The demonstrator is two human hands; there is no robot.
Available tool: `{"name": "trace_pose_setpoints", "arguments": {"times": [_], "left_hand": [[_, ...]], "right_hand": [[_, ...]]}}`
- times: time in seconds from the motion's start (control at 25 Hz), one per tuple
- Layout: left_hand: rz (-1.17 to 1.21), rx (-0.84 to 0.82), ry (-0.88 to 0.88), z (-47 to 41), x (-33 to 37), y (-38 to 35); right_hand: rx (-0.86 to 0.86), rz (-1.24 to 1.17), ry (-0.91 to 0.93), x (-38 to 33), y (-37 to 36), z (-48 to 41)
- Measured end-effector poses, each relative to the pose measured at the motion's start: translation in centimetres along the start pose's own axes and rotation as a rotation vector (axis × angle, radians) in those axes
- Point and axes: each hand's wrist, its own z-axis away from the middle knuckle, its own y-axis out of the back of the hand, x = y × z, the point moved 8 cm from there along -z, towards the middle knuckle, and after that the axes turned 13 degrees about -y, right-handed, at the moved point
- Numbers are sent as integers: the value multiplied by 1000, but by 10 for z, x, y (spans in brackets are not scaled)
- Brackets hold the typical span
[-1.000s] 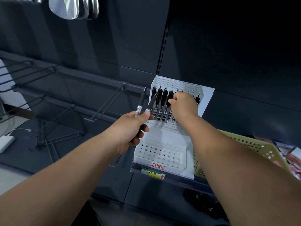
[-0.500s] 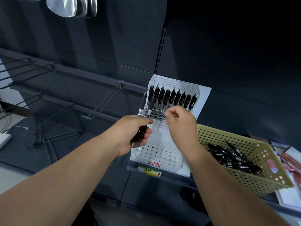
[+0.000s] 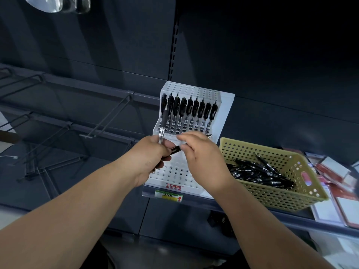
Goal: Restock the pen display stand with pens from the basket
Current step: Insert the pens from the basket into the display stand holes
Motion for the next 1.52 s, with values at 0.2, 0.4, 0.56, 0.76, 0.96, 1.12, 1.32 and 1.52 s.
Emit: {"name": "trace_pose_setpoints", "arguments": {"times": [0.2,0.4,0.56,0.76,0.96,1.12,1.32,1.52], "left_hand": [[87,65,-10,-1,6,1],[156,60,4,-2,9,-2],[116,72,55,-8,5,6],[125,64,66,-22,2,12],[149,112,77,-33,5,21],[142,134,91,-40,1,27],[120,121,107,-47,-8,30],[162,147,119,-51,-14,31]], "right_hand": [[-108,103,-68,10,-9,-1],[-139,188,-145,16,-4,-7],[-54,-39,-345,26,21,-24],[62,-333,-372,18,44,-63],[101,-336,-340,13,38,-94],[97,-274,-344,20,20,-105],[163,-212,-310,21,16,-110],[195,-141,-283,27,16,-110]]}}
